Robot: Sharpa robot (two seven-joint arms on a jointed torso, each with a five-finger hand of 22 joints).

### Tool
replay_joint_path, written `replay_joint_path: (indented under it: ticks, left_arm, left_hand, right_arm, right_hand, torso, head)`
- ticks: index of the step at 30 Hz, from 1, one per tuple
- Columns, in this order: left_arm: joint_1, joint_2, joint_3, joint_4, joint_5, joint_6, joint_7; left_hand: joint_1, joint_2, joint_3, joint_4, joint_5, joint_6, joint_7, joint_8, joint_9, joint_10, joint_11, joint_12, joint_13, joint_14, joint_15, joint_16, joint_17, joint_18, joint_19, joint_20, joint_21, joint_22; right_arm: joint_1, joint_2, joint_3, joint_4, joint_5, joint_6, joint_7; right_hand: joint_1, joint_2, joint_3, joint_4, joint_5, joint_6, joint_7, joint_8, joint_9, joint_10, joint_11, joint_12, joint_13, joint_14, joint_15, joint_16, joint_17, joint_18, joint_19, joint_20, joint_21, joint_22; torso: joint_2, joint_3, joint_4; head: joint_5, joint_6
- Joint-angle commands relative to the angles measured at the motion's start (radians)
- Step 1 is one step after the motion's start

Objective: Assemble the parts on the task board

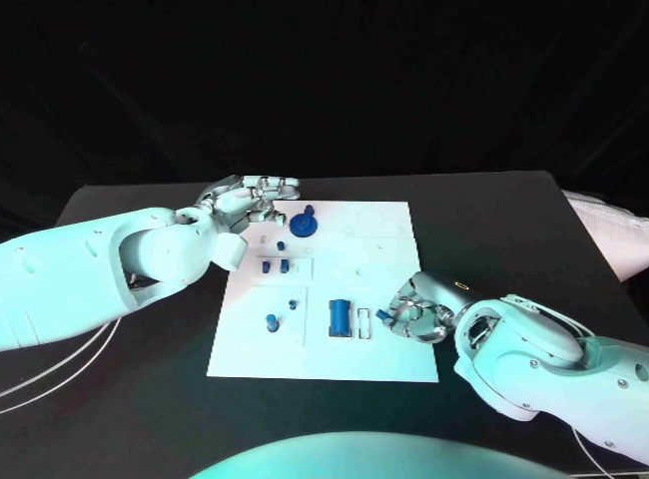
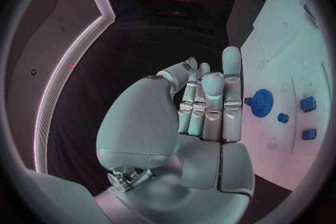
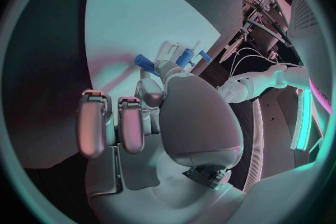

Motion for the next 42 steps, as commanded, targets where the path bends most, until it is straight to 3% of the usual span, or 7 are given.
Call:
replay_joint_path:
  ticks: [1,17,30,42]
  left_arm:
    - [0.0,0.002,0.001,0.003,-0.004,0.017,0.002]
    - [0.0,0.002,0.001,0.004,-0.004,0.021,0.002]
    - [0.0,0.003,0.001,0.006,-0.008,0.024,-0.001]
    - [0.0,0.001,0.001,0.008,-0.01,0.029,-0.007]
  left_hand:
    - [-0.001,0.002,-0.005,-0.003,0.002,-0.003,0.0,0.005,0.0,-0.008,-0.002,0.006,0.001,-0.006,-0.002,-0.003,-0.001,0.02,-0.004,0.001,-0.003,-0.001]
    - [-0.001,0.002,-0.005,-0.003,0.002,-0.003,0.0,0.005,0.0,-0.008,-0.002,0.006,0.001,-0.006,-0.002,-0.003,-0.001,0.02,-0.004,0.001,-0.003,-0.001]
    - [-0.001,0.002,-0.005,-0.003,0.002,-0.003,0.0,0.005,0.0,-0.008,-0.002,0.006,0.001,-0.006,-0.002,-0.003,-0.001,0.02,-0.004,0.001,-0.003,-0.001]
    - [0.0,0.002,-0.007,-0.005,0.002,-0.005,0.0,0.006,0.0,-0.01,-0.001,0.008,0.0,-0.007,-0.002,-0.003,-0.004,0.02,-0.004,0.001,-0.004,-0.001]
  right_arm:
    - [0.0,0.012,0.0,-0.003,0.097,-0.014,-0.006]
    - [-0.001,0.059,0.0,-0.028,0.115,-0.029,-0.006]
    - [-0.002,0.075,0.0,-0.036,0.113,0.039,-0.006]
    - [-0.002,0.082,0.0,-0.041,0.103,0.031,-0.007]
  right_hand:
    - [-0.016,0.001,0.004,0.004,0.008,0.016,-0.006,0.007,0.029,0.007,0.001,0.003,0.002,0.089,-0.001,0.006,0.181,-0.004,0.009,-0.003,0.005,0.005]
    - [-0.067,0.007,0.003,0.024,0.007,0.021,-0.008,0.01,0.035,0.015,0.0,0.023,0.015,0.089,-0.001,0.008,0.184,-0.005,0.011,-0.003,0.009,0.01]
    - [-0.137,0.025,0.001,0.044,0.003,0.042,-0.017,0.02,0.044,0.039,-0.006,0.092,0.06,0.093,-0.006,0.02,0.199,-0.011,0.022,-0.004,0.025,0.037]
    - [-0.144,0.026,0.0,0.042,-0.004,0.045,-0.019,0.022,0.046,0.042,-0.008,0.099,0.065,0.093,-0.007,0.02,0.199,-0.011,0.022,-0.005,0.026,0.038]
  torso:
    - [0.0,0.0003,-0.0002]
    - [0.001,0.0011,-0.0004]
    - [0.001,0.0012,0.0]
    - [0.0,0.0011,-0.0009]
  head:
    - [0.0,0.001]
    - [0.002,-0.001]
    - [0.006,-0.005]
    - [0.007,-0.006]
